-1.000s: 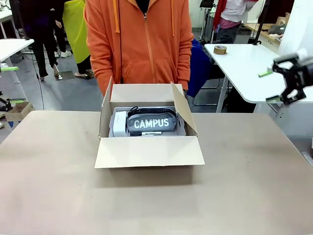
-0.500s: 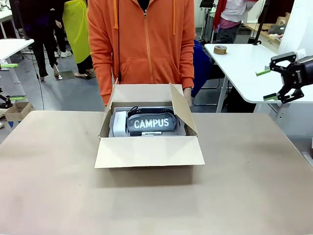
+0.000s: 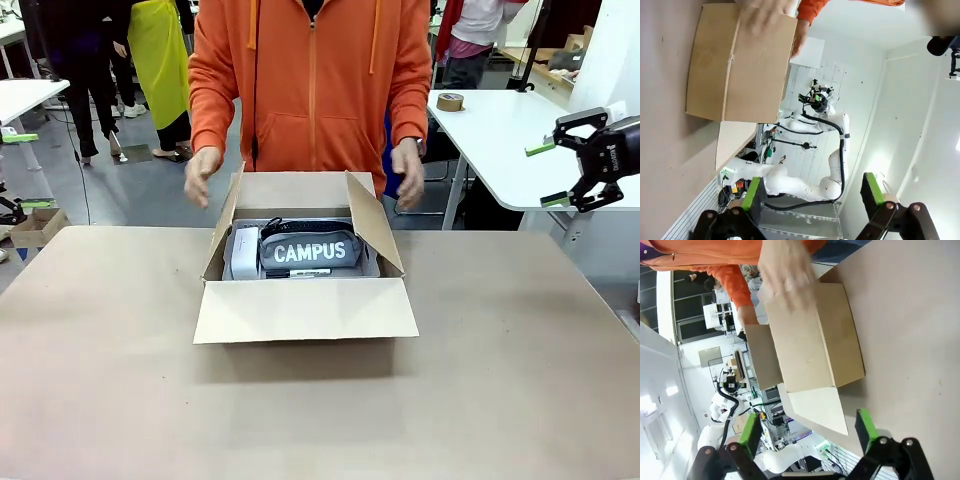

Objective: Pack the gift set into the box.
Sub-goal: Press and hold the closed box until the human finishes sealing it.

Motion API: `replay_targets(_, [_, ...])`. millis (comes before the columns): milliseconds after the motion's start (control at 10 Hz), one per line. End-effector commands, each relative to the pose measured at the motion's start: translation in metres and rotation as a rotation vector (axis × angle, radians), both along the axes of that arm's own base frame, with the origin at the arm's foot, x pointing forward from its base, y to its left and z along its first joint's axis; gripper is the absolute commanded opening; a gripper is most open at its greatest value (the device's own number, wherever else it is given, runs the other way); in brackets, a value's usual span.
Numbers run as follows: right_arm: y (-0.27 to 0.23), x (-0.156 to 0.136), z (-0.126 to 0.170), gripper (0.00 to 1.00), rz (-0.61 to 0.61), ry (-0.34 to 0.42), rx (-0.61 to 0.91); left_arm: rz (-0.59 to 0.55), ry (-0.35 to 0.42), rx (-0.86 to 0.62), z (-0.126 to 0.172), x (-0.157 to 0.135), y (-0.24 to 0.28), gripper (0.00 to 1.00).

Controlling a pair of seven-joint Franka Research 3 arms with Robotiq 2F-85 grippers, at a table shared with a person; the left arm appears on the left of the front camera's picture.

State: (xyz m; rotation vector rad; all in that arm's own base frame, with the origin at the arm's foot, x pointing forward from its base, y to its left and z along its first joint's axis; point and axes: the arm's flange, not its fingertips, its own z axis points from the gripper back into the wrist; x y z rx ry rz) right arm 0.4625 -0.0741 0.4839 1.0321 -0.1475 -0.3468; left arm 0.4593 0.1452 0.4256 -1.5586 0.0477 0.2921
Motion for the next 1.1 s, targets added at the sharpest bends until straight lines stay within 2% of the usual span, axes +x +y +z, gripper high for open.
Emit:
replay_targets(0, [-0.0029,-0.0018,-0.0013,1.00,0.022,-0.015,-0.006,-0.004,-0.016,0.013,-0.0001,-0.0028,-0.0006,1.00])
replay_targets(1000, [-0.0029,-0.0018,-0.0013,1.00,0.022,-0.015,-0.006,-0.004,-0.016,0.013,-0.0001,-0.0028,-0.0006,1.00])
